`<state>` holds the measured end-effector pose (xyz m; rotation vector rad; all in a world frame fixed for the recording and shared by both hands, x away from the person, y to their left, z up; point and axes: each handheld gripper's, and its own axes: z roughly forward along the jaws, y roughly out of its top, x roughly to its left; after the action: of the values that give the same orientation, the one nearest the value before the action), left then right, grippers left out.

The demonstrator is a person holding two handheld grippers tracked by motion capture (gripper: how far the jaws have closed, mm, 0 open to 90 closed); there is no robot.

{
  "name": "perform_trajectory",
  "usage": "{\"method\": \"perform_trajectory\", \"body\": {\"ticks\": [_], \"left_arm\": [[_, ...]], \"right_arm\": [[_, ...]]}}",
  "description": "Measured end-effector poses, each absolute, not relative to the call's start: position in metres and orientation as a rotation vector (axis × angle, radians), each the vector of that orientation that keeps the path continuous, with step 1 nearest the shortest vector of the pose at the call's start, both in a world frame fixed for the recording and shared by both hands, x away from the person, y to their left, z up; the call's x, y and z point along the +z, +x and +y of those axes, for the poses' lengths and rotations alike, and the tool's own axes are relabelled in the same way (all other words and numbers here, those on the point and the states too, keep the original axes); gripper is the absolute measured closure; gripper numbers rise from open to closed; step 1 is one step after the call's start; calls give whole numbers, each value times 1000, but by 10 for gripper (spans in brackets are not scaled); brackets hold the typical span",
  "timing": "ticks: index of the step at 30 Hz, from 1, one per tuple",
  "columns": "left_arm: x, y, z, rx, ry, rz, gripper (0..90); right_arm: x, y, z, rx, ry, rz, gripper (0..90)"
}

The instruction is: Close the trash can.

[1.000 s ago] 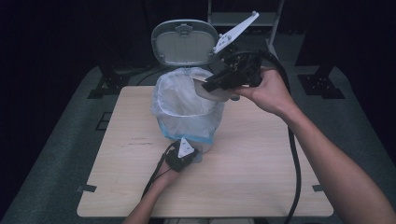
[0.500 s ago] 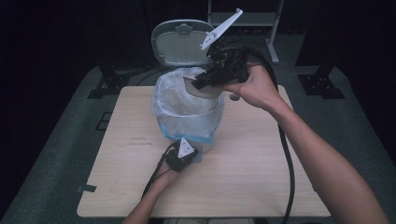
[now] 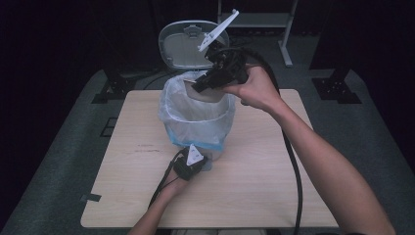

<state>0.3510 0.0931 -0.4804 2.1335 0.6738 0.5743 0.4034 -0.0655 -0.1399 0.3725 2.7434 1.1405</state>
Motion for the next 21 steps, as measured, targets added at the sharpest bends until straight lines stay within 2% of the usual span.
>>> {"method": "perform_trajectory", "body": {"ticks": [21], "left_arm": [[-480,351,93,573,2133,673,900]], "right_arm": [[-149,422,-51,1152,386,2758,830]]}}
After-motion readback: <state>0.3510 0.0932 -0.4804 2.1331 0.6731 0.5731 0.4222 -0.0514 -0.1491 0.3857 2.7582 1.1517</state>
